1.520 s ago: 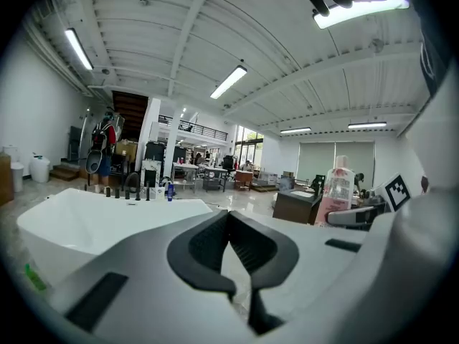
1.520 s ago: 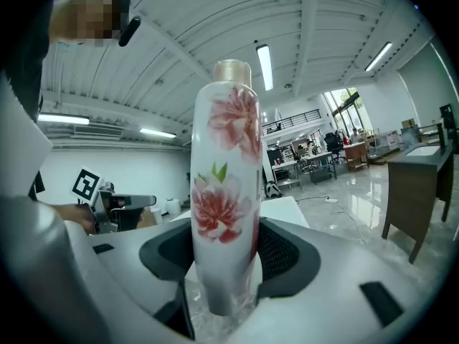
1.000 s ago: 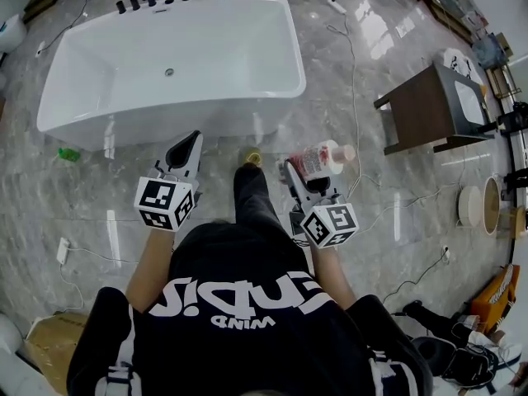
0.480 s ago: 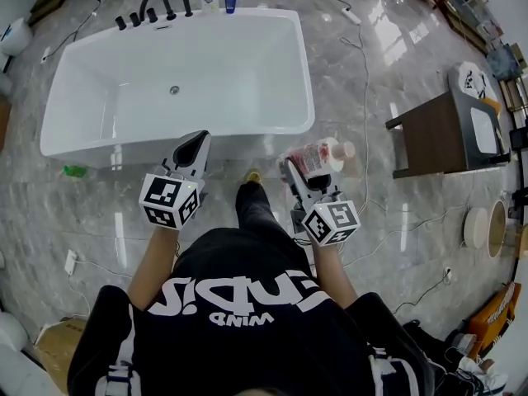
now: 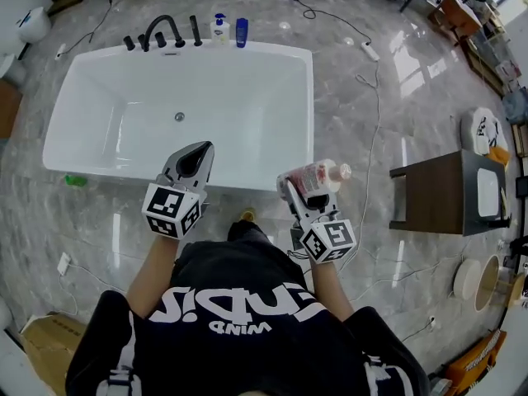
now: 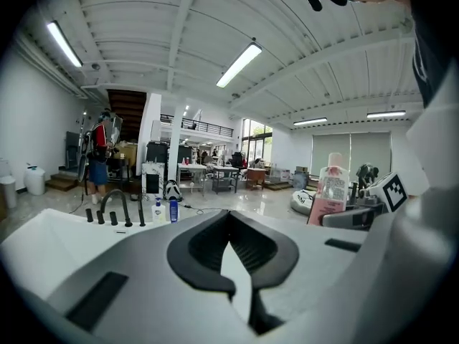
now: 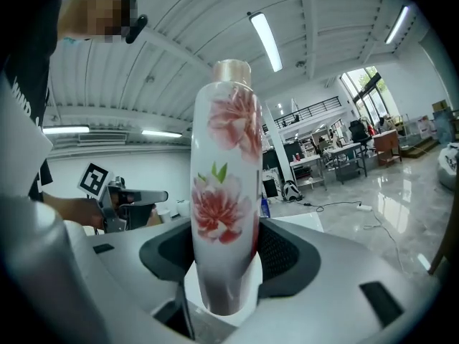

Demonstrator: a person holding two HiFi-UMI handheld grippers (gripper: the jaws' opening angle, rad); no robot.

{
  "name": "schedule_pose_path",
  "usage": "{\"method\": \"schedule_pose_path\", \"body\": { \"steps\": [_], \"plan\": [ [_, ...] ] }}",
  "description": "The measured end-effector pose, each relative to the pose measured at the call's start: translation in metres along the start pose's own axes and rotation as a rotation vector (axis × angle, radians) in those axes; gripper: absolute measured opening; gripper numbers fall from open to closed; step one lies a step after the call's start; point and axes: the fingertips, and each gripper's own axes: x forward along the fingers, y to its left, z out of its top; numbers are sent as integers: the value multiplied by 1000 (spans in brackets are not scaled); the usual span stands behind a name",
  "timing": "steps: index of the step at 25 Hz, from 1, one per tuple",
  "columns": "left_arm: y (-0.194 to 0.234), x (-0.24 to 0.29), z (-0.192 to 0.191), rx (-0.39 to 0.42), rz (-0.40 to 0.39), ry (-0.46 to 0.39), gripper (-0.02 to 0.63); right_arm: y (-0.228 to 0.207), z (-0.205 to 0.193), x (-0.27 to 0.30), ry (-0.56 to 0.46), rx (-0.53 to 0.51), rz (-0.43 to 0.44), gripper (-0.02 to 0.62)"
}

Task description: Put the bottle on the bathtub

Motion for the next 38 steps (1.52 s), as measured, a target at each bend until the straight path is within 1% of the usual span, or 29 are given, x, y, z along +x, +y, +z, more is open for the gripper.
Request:
{"method": "schedule_pose_path", "body": {
  "steps": [5,12,17,22,26,30,34,38],
  "plan": [
    [13,33,8,-1,28,18,8,-25,11,38,13,11,47,252],
    [26,67,16,6,23,36,8,-43,14,74,23,29,59,252],
    [37,88,20,11,-15,35,8,-48,15,91,18,39,35,252],
    [57,108,25,13,-55,32,8,-50,20,115,14,31,5,252],
    [75,124,30,12,-100,20,8,-51,23,133,7,24,-40,252],
    [90,143,30,17,-137,22,8,-57,21,152,24,18,-84,252],
    [103,164,28,21,-141,23,8,-67,18,172,39,18,-90,252],
    [117,188,27,16,-129,20,8,-81,17,196,52,8,-73,252]
  ]
}}
